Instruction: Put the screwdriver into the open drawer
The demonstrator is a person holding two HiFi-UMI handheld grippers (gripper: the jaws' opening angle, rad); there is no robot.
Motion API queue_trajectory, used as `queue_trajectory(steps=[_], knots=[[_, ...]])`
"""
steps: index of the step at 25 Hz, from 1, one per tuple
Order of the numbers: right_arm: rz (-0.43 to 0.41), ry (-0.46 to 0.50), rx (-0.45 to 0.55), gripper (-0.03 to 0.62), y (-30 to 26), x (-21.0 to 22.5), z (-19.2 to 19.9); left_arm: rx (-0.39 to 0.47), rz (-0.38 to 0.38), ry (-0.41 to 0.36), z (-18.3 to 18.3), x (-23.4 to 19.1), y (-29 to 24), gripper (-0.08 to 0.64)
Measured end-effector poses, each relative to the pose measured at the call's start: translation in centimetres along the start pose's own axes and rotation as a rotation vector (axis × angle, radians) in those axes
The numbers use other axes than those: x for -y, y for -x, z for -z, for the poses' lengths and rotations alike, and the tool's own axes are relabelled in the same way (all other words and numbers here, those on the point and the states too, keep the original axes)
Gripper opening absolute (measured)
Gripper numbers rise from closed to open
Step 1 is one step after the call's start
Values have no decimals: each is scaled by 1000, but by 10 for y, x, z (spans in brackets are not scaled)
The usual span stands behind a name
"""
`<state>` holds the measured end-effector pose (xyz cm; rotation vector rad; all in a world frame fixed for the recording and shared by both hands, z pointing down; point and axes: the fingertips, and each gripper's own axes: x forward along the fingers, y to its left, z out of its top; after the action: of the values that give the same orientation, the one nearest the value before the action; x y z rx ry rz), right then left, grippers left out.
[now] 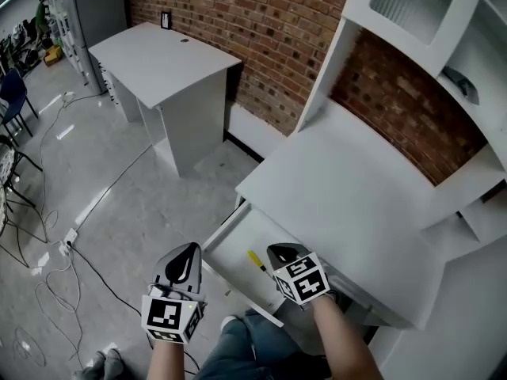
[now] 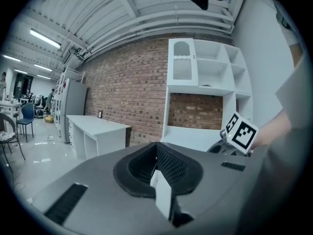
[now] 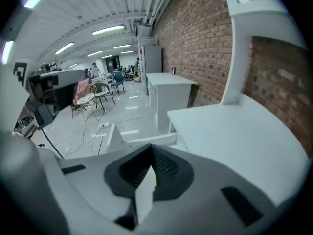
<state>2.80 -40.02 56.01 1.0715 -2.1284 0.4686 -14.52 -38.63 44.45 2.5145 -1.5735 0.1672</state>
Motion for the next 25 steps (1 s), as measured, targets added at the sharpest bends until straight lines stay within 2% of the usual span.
queue_trajectory(steps=[7, 13, 19, 25], knots=[[93, -35, 254, 9, 99, 5, -47, 67, 26, -50, -32, 31, 6, 14], [166, -47, 474, 9, 185, 0, -64, 133, 8, -79, -62, 57, 21, 14], [239, 34, 598, 9, 254, -4, -72, 200, 19, -115, -98, 93, 42, 14], [318, 63, 715, 9, 320, -4, -78, 265, 31, -149, -127, 123, 63, 14]])
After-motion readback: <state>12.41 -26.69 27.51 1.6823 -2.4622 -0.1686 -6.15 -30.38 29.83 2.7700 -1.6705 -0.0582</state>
